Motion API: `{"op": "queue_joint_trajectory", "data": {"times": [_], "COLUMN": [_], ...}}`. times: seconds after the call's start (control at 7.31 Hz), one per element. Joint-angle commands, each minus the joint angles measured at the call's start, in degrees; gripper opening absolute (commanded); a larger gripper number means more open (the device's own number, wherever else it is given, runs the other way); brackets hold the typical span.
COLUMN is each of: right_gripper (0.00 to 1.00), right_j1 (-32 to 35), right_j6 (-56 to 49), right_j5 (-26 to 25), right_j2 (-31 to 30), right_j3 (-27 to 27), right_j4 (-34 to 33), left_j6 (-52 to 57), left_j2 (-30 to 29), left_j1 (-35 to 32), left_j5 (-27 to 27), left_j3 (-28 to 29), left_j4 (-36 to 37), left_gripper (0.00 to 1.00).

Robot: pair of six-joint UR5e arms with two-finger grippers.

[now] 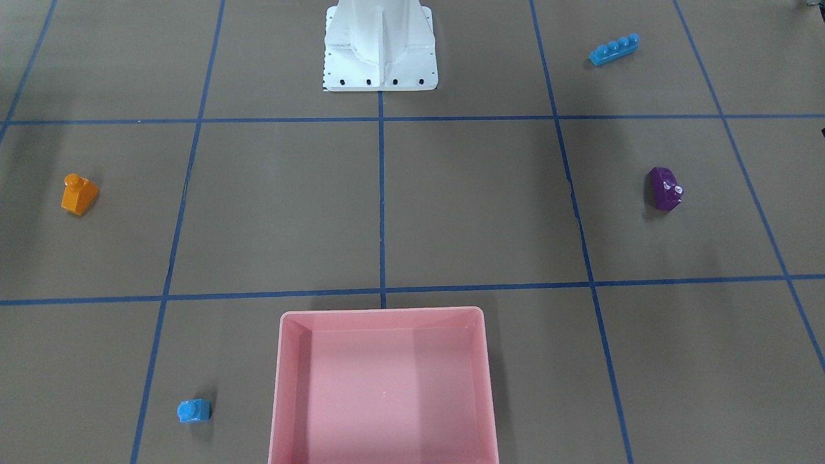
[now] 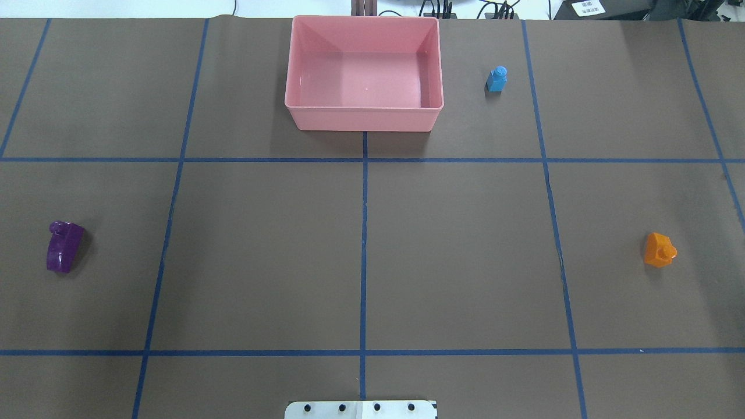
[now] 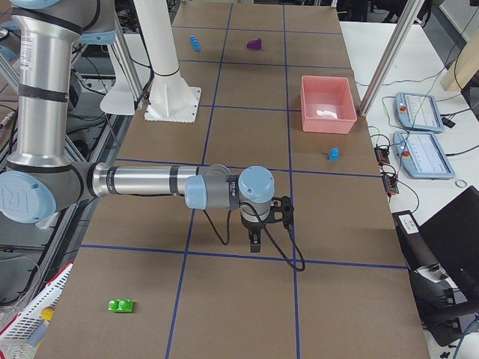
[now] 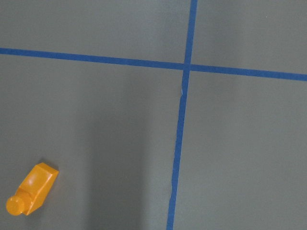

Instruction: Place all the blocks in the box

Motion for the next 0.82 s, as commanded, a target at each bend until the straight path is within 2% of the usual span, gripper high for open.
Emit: {"op": "queue_joint_trajectory", "data": {"times": [0.0, 0.68], "right_gripper": [1.00, 1.00], "right_j1": [0.00, 0.00], "right_j6": [0.00, 0.00], "right_j5": [0.02, 0.02], "right_j2": [-0.09, -0.88], "right_j3": [0.00, 0.43], "right_j4": [-0.02, 0.07], "left_j6": [0.31, 0.31], "left_j2": [0.09, 1.49], "left_j1": [-0.09, -0.09], "left_j5": [0.19, 0.11], "left_j3": [-0.82, -2.06], "left_j4": [-0.17, -0.35], "left_gripper": [1.00, 1.00]}}
